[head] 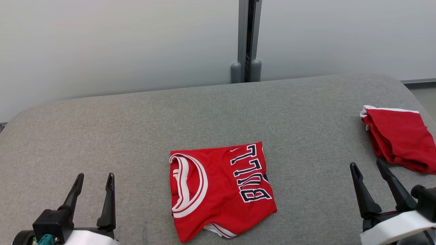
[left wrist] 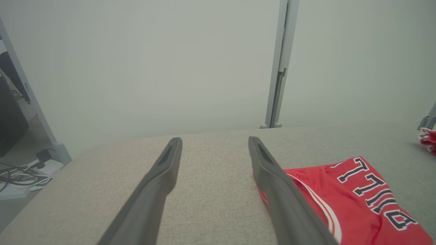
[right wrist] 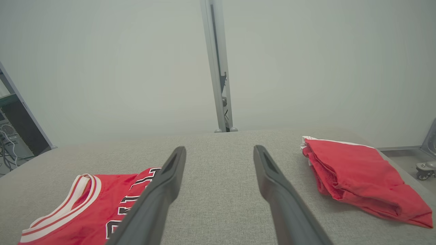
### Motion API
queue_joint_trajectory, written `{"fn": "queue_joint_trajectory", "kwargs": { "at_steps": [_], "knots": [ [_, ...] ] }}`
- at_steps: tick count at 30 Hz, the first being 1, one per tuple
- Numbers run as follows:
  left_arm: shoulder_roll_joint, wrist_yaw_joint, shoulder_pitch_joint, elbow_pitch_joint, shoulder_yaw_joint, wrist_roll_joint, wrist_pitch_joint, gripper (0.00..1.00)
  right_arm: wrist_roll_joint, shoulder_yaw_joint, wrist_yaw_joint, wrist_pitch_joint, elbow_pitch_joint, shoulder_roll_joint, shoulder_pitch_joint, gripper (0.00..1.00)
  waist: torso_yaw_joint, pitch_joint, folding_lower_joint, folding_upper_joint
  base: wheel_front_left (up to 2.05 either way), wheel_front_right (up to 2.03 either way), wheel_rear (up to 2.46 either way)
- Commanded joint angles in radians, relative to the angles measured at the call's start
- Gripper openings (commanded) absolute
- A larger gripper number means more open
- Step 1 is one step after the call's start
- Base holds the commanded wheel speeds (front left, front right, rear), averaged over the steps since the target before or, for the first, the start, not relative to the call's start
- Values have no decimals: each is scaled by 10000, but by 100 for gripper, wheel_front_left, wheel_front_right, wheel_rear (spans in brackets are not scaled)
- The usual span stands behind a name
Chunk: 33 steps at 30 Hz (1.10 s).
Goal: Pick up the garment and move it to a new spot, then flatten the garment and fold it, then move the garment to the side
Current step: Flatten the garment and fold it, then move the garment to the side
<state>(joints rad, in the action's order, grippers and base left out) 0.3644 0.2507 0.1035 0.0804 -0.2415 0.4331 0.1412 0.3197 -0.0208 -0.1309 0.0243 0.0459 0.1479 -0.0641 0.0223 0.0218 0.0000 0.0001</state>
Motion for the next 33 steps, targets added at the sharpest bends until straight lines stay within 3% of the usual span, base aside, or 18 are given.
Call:
{"fn": "queue_joint_trajectory", "kwargs": {
  "at_steps": [1,25,33],
  "knots": [
    [49,43,85,30,37,47,-5,100,-48,37,5,-46,35,16,-48,100,-15,-6,0,-1,0,0,0],
    [83,110,-234,227,-100,117,-61,100,59,-12,5,-120,-37,14,224,100,-242,-284,0,-1,0,0,0],
    [-97,-124,-1002,267,-359,1,105,100,507,-1455,5,-802,-977,360,1371,100,-861,-1274,0,-1,0,0,0]
  ]
}}
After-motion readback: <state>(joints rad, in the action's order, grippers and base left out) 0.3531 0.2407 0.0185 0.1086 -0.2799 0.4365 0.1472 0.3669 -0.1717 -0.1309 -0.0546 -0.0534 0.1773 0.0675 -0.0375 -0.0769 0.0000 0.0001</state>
